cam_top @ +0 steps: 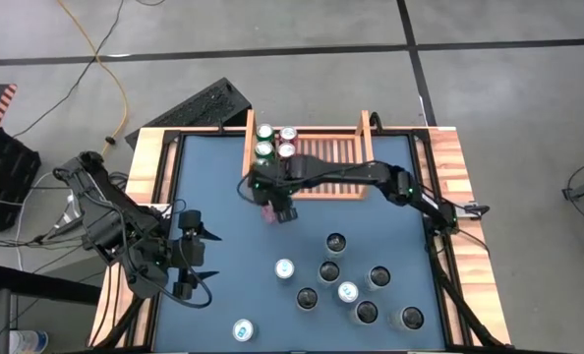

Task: Place canned beverage on shelf
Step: Put the bottom left red soda can aligned with the red soda on the shelf

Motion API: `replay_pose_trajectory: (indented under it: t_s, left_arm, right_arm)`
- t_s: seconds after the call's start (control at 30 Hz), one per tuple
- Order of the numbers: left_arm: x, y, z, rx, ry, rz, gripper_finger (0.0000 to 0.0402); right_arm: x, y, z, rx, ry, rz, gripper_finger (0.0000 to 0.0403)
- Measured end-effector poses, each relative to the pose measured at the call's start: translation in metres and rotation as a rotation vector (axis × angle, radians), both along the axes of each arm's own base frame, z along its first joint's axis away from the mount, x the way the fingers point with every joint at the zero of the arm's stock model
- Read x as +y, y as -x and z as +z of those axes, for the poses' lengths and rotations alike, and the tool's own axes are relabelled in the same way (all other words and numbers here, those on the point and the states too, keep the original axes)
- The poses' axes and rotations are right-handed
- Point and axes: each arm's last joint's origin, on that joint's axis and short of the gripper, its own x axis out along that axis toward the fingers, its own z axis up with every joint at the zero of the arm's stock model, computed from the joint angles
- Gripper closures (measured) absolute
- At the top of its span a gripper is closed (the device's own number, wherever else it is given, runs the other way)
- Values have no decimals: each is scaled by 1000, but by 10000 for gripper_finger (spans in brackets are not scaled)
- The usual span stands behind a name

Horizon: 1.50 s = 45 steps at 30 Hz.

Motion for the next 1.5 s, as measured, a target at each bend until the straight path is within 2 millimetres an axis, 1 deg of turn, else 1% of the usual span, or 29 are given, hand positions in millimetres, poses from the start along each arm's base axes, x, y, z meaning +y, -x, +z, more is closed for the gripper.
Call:
replay_pose_trajectory:
  t_s: [0.03, 0.1, 0.23, 0.5, 0.8, 0.93, 1.0, 1.13, 1.3, 1.4, 1.5]
  left_arm:
    - [0, 0, 0, 4, -4, -1, 60]
    - [0, 0, -1, 6, -6, -1, 60]
    - [0, 1, -1, 7, -9, -2, 60]
    - [0, 1, -1, 7, -7, -2, 60]
    - [-3, 4, -1, 13, -2, -24, 60]
    - [-6, 6, -1, 12, -2, -40, 60]
    - [-7, 8, -1, 12, -1, -47, 60]
    - [-8, 10, -1, 11, -9, -51, 60]
    - [-7, 11, -2, 16, -37, -41, 60]
    - [-6, 11, -2, 13, -46, -34, 60]
    - [-6, 11, -2, 11, -47, -32, 60]
  right_arm:
    - [-2, 2, 5, -13, 3, -5, 223]
    - [-2, 3, 9, -20, 19, -1, 223]
    - [-2, 5, 8, 14, 81, -2, 223]
    - [-27, 10, 7, 43, 88, -54, 223]
    - [-50, 17, 6, 78, 71, -110, 223]
    - [-57, 19, 7, 81, 68, -129, 230]
    - [-59, 25, 12, 93, 49, -135, 232]
    - [-58, 44, 39, 69, 24, -147, 233]
    - [-55, 63, 64, -26, 29, -159, 234]
    - [-54, 75, 68, -93, 35, -157, 234]
    - [-54, 81, 58, -145, 52, -133, 234]
